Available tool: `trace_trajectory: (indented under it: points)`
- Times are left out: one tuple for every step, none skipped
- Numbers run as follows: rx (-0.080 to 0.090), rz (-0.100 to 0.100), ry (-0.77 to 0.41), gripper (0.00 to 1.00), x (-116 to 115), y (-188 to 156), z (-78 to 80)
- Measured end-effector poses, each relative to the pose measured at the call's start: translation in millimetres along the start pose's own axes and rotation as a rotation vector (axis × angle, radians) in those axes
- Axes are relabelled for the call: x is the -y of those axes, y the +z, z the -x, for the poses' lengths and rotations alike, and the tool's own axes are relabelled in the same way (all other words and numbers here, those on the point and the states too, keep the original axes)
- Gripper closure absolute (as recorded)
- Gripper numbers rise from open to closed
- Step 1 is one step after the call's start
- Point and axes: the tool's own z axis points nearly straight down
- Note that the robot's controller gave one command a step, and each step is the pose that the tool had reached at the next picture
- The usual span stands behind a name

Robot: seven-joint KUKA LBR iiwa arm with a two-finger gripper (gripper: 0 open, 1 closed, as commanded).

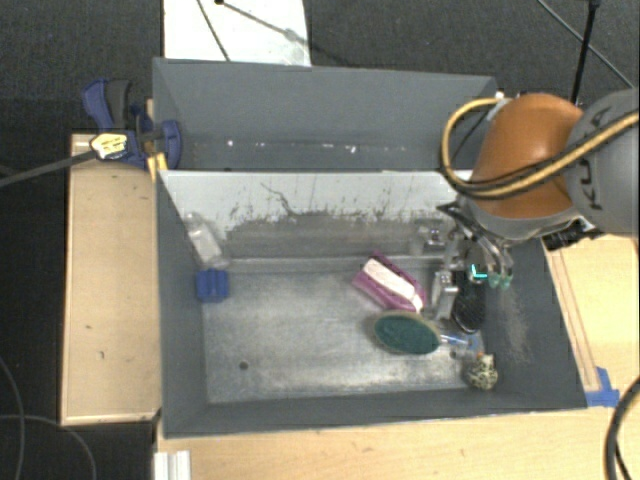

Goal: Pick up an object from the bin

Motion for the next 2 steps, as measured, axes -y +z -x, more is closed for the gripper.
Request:
trace_trajectory:
  points:
    - [0.011, 0.002, -0.086, 0.0, 44, 82, -38.9]
    - [0.017, -0.002, 0.081, 0.0, -9, 80, -64.5]
